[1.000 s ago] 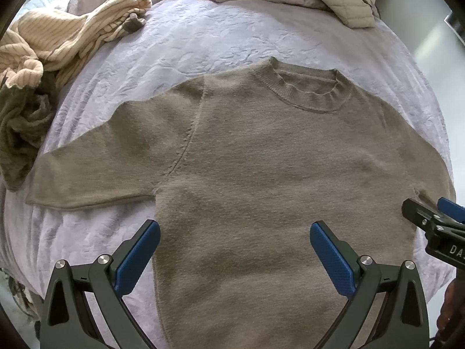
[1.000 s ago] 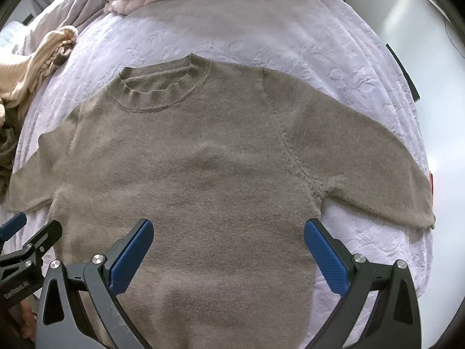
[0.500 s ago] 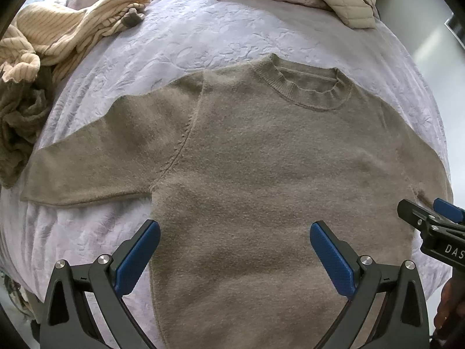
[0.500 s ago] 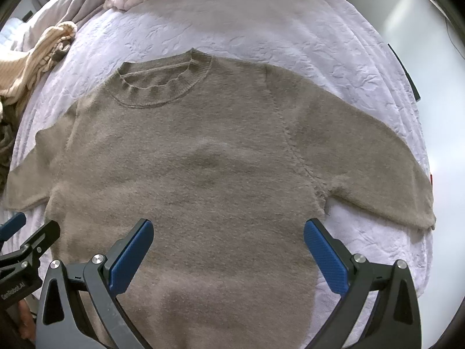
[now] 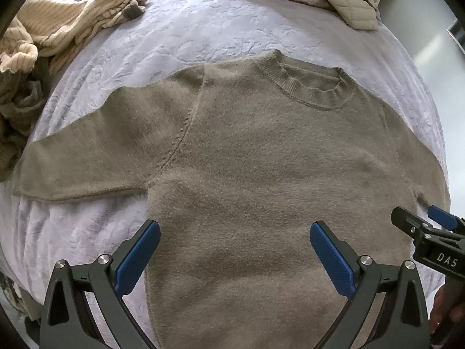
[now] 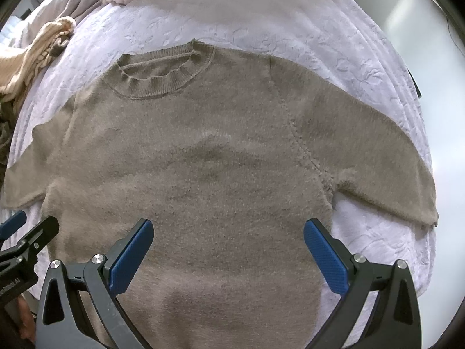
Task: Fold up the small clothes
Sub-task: 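Grasp the sleeve nearest the left tool and fold it across the body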
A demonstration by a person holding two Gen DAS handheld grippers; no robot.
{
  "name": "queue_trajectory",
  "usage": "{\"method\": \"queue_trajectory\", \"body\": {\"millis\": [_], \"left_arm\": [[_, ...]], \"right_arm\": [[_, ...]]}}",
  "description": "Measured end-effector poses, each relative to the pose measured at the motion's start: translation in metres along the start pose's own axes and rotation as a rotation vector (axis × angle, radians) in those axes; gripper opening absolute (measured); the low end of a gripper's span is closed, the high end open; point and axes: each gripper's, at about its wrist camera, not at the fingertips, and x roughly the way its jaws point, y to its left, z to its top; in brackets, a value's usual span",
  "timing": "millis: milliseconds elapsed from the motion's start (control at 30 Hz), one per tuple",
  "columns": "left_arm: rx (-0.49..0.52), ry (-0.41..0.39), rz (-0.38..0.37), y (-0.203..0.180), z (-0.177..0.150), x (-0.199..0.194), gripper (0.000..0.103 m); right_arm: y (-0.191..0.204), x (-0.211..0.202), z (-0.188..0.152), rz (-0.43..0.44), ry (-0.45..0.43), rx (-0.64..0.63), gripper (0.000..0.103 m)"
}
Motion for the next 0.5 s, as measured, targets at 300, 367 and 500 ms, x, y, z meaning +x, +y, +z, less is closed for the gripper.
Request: {"method": "queue_trajectory", "body": {"millis": [300, 367, 500], "left_arm": [[-0.050, -0.015, -0.057, 0.019, 0.000, 0.002, 0.103], [-0.083, -0.025, -0.076, 0.034, 0.001, 0.004, 0.103], [-0.183, -0.049, -0.071, 0.085, 0.001, 0.011, 0.103]], "right_arm": [[0.011, -0.005, -0.002, 0.019, -0.019, -0.023, 0.103], [0.023, -0.006, -0.004, 0.028, -0.023, -0.053, 0.103], [0.054, -0.005, -0.011, 0.032, -0.022, -0.114, 0.103]]}}
